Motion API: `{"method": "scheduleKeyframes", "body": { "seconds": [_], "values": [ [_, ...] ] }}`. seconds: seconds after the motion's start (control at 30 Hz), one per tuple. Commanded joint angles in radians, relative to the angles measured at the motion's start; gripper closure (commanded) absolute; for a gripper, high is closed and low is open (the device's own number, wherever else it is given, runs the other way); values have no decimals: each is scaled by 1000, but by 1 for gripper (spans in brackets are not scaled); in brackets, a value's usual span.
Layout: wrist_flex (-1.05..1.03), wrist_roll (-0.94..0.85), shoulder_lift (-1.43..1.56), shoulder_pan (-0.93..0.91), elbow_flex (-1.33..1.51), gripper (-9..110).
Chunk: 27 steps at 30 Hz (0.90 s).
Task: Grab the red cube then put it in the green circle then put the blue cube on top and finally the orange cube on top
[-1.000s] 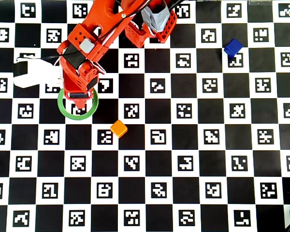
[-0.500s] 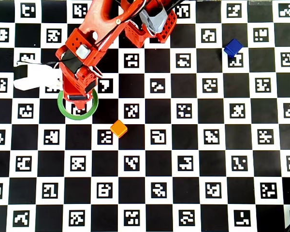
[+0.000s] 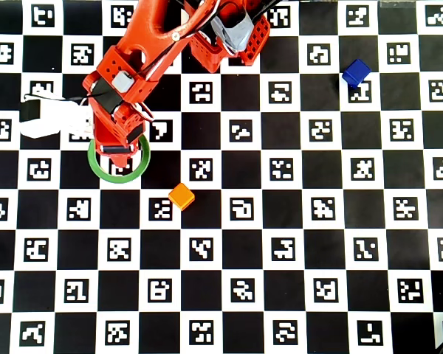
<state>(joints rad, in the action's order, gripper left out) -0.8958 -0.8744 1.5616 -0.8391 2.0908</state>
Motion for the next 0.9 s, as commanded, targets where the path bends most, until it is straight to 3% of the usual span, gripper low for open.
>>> {"method": "scheduleKeyframes", "body": {
  "seconds": [0.0,0.47,0.87],
  "values": [
    [15,2,14,-9,-31,94],
    [44,34,31,-9,-11,86],
    [43,29,67,-9,14,69]
  ]
}}
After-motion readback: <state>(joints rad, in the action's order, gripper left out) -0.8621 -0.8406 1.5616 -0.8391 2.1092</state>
